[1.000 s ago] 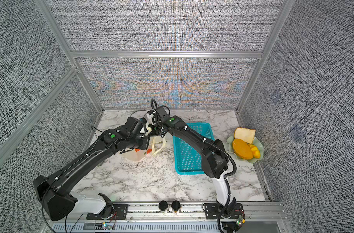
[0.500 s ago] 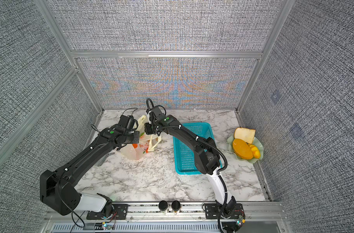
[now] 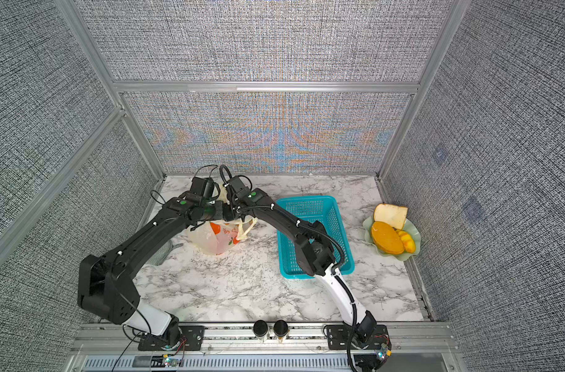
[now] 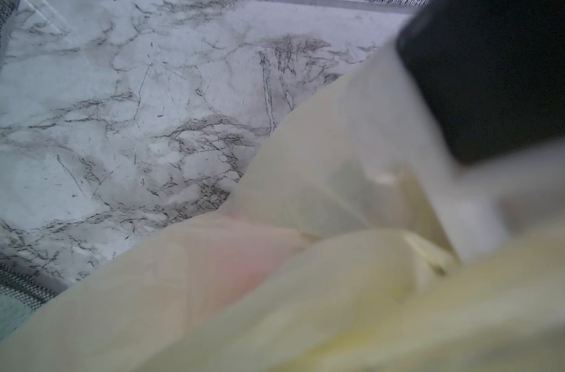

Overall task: Untie the knot of a plastic bag & take out the apple
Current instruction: Adjust the plastic bag at the center of the board.

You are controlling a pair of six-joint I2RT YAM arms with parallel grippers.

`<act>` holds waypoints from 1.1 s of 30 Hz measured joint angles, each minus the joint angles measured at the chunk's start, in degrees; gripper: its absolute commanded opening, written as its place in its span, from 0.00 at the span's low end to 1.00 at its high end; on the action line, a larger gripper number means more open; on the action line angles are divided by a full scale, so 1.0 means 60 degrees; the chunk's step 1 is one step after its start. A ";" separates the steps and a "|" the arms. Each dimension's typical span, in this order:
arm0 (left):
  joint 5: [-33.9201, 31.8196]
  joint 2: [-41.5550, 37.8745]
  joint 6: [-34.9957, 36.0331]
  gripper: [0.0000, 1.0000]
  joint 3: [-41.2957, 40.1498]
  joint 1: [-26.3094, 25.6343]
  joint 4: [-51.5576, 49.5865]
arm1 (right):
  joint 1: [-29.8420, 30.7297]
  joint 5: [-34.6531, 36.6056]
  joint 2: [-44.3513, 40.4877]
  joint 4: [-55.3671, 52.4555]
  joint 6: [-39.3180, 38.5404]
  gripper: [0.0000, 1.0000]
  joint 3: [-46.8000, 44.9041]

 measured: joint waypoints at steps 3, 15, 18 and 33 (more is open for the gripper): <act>0.0007 0.0117 0.0026 0.00 -0.0117 0.0313 0.0189 | 0.0004 0.0011 -0.0914 -0.0313 -0.0302 0.23 -0.1483; 0.0535 -0.0007 0.0171 0.00 -0.1377 0.1424 0.0368 | 0.0007 0.0725 -0.2379 -0.1880 -0.1719 0.22 -0.4626; 0.0820 -0.0193 -0.0051 0.00 -0.1909 0.1428 0.0331 | -0.0095 0.0929 -0.2626 -0.2065 -0.1785 0.22 -0.4932; 0.2616 -0.1413 -0.1056 0.00 -0.3614 0.1432 0.0127 | -0.0127 -0.2506 -0.2987 -0.2033 -0.1876 0.32 -0.1770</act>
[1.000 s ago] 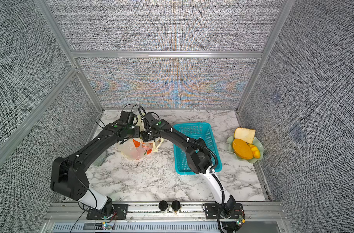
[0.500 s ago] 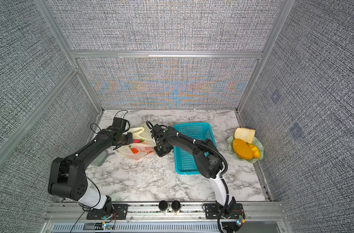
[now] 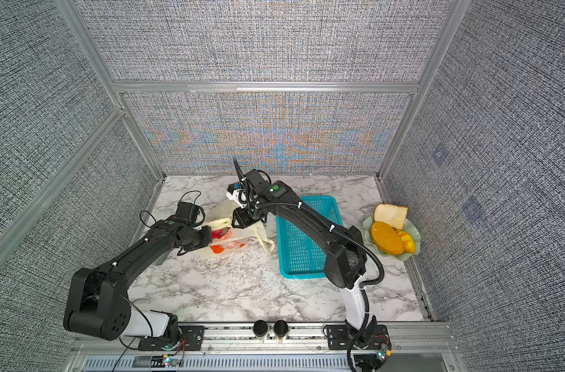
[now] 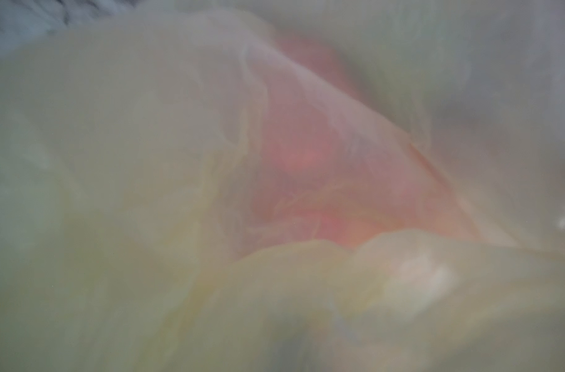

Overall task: Untie the knot of a plastic bag & take out the apple
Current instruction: Adjust the plastic bag at the center of the board.

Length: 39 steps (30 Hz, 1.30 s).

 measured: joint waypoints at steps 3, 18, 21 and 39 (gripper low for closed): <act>0.0324 -0.0073 -0.0208 0.00 -0.0280 0.0000 0.0004 | 0.0346 -0.0441 0.0809 -0.0412 -0.0131 0.30 0.0852; 0.0634 -0.0153 -0.0510 0.00 -0.0164 -0.0015 0.0102 | 0.0641 -0.1093 -0.0630 0.0557 -0.0317 0.35 -0.2218; 0.0627 -0.0084 -0.0506 0.00 0.0036 -0.0015 0.0106 | 0.0616 -0.0495 0.0339 0.0561 -0.0215 0.35 -0.1275; 0.0703 0.0182 -0.0353 0.00 0.0095 -0.0015 0.0055 | -0.0127 0.4102 0.3552 0.1738 0.1253 0.49 0.2568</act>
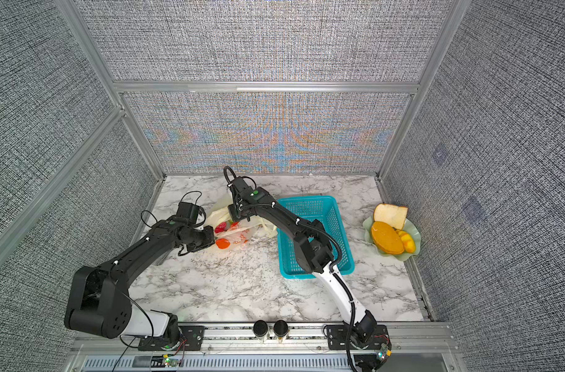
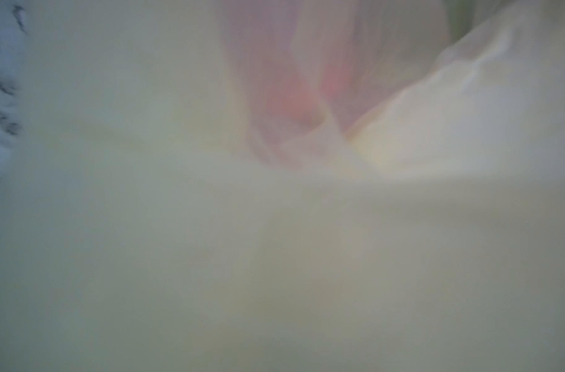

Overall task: Untie the knot of a plastic bag & take out the apple
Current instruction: Adjust the plastic bag at the center of the board.

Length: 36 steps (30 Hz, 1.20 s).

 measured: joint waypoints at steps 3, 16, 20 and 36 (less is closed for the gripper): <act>0.0047 0.0178 0.0055 0.00 -0.0062 0.0000 -0.0025 | -0.0022 0.0663 0.0215 0.0685 0.0004 0.52 0.0707; 0.0936 -0.0962 0.0131 0.11 0.1708 0.0007 -0.0408 | -0.0725 -0.0805 -0.2146 0.3479 -0.0208 0.64 -0.3523; 0.1366 -0.1450 0.0251 0.12 0.2455 0.0007 -0.0208 | -0.0743 -0.1763 -0.3982 0.5275 -0.0160 0.64 -0.5111; 0.0317 0.1053 0.2193 0.48 0.5399 0.0080 0.0058 | -0.0834 -0.2973 -0.6335 0.1534 0.1275 0.68 -0.6145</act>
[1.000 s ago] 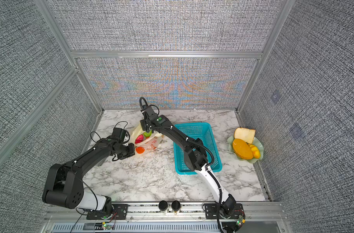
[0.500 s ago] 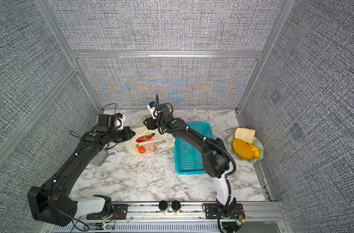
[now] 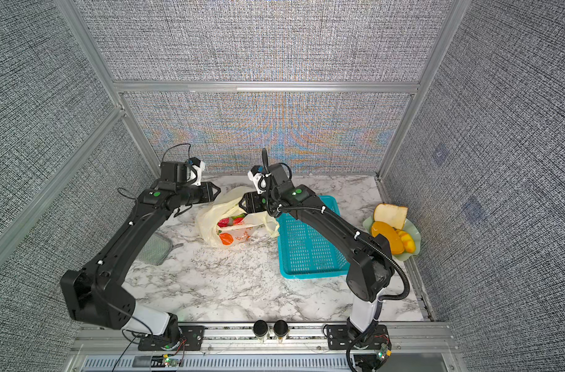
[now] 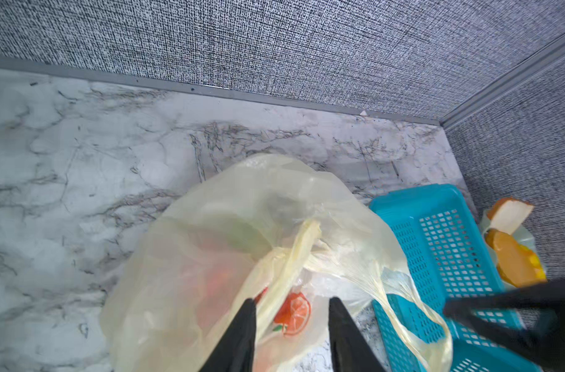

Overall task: Untie the knot of a plastic bag & take out the apple
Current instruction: Adjust the plastic bag at the center of the board.

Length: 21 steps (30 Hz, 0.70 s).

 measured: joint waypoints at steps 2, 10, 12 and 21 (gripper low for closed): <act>-0.0270 0.0750 0.0299 0.52 0.0834 0.0051 -0.0295 | 0.0106 -0.0109 -0.0229 -0.0441 0.0226 0.69 -0.0372; -0.0291 0.3803 0.1530 0.52 0.4182 0.0055 -0.2382 | 0.0178 -0.0685 0.0215 -0.0736 0.1257 0.70 -0.1049; 0.0058 0.4685 0.1807 0.51 0.5155 0.0055 -0.3151 | 0.0193 -0.0896 0.0554 -0.0550 0.1530 0.70 -0.1031; 0.1268 0.4677 0.2667 0.51 0.4255 0.0036 -0.4670 | 0.0153 -0.1282 0.1588 0.0685 0.2714 0.71 -0.0965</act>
